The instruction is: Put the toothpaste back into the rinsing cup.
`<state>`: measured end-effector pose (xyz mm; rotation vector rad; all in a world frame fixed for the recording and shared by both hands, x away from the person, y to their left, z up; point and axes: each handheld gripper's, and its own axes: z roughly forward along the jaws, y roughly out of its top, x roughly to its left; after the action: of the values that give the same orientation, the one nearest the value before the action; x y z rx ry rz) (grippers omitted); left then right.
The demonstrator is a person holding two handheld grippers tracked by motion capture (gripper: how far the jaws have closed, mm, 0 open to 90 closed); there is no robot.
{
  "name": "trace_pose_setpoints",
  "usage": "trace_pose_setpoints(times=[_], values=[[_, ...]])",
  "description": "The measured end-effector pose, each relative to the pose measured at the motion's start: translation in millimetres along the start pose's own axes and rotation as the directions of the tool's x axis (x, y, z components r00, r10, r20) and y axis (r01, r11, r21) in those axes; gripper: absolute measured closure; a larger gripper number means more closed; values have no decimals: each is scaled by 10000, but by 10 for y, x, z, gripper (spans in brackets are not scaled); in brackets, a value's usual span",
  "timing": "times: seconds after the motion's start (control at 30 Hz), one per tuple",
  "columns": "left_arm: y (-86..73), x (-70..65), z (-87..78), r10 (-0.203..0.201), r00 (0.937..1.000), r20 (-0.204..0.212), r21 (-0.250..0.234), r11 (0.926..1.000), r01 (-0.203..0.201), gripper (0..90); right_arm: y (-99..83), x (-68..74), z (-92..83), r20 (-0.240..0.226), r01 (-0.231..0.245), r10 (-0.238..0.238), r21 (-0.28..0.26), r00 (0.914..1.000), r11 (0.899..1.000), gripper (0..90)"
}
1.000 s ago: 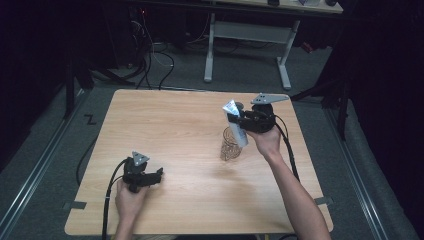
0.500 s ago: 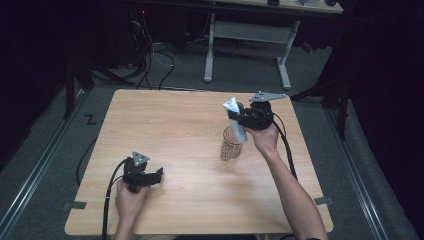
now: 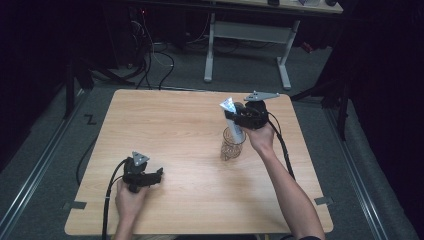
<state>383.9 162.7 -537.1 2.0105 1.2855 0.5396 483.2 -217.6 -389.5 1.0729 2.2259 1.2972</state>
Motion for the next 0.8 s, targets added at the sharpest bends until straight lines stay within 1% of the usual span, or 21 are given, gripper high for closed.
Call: trace_pose_setpoints(times=[0.2,0.47,0.8], values=[[0,-1,0,-3,10000,-3,-4,10000,3,176,-23,-22,32,33,-13,13,111,10000,9999,665],[0,0,0,2,10000,-3,1,10000,-2,176,-52,-1,89,14,72,-72,263,10000,9996,664],[0,-1,0,3,10000,-4,1,10000,-3,176,-103,-2,120,-3,51,-51,465,10000,9989,664]])
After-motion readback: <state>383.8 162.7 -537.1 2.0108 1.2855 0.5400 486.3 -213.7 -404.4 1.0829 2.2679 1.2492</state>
